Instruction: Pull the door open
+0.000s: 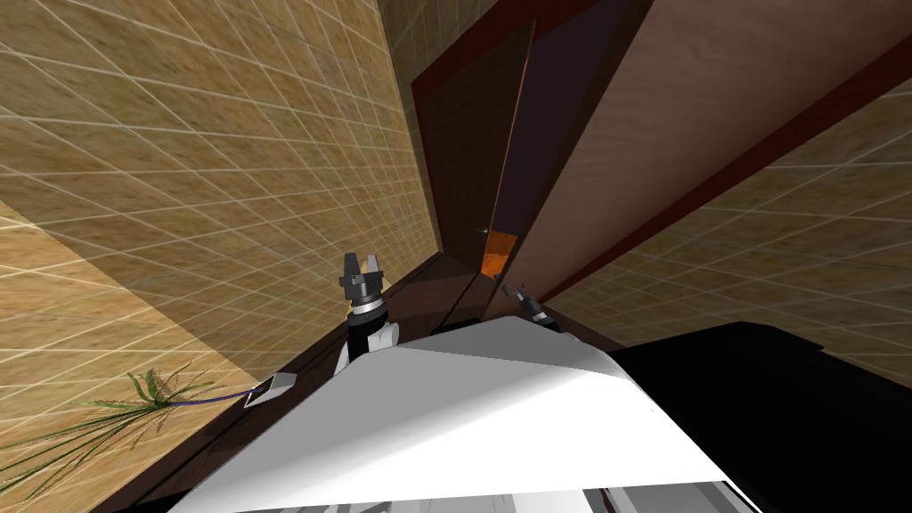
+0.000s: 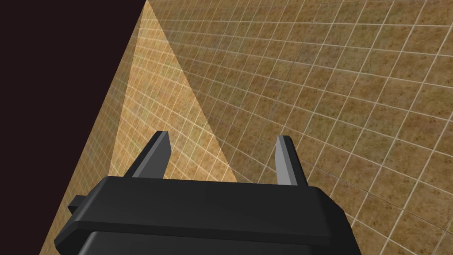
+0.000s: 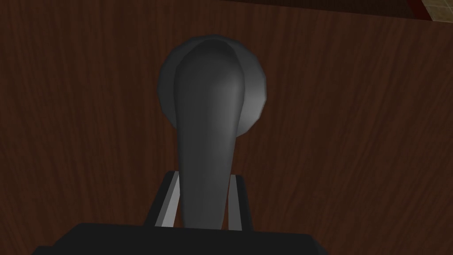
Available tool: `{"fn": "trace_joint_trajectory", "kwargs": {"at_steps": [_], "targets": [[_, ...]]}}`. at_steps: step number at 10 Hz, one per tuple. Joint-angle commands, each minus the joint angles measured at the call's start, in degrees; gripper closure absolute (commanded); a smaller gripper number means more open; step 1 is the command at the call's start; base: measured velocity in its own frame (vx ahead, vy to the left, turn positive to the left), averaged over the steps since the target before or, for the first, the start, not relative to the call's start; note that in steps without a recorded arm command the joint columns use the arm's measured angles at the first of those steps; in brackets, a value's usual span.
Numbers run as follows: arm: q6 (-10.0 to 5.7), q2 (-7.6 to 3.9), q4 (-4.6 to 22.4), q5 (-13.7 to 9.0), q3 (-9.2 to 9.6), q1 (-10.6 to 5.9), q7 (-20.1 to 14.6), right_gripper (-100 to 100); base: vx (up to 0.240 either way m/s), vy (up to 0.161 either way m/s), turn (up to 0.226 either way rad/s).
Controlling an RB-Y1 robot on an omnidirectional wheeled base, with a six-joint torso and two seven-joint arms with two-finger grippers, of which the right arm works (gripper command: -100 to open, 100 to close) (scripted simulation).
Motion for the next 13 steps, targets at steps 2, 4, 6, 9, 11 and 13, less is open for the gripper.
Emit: {"fn": "trace_joint_trajectory", "kwargs": {"at_steps": [2,4,6,9,11,13], "targets": [[-2.55,-0.02,2.4,0.8,-0.09,-0.70,0.1,100,-0.138,-0.052,0.161],[-3.64,-0.15,3.4,1.3,-0.37,-0.80,0.1,100,-0.203,-0.077,0.162],[-3.02,-0.68,4.0,0.3,0.37,-1.81,0.3,100,-0.107,-0.039,0.078],[-3.30,-0.87,5.4,-0.3,1.43,-2.94,0.6,100,-0.194,-0.046,0.095],[-3.38,-0.93,5.8,-0.5,1.73,-3.26,0.7,100,-0.043,-0.005,0.008],[-3.72,-1.16,7.4,-1.3,3.01,-4.63,1.1,100,-0.103,-0.029,0.121]]}}
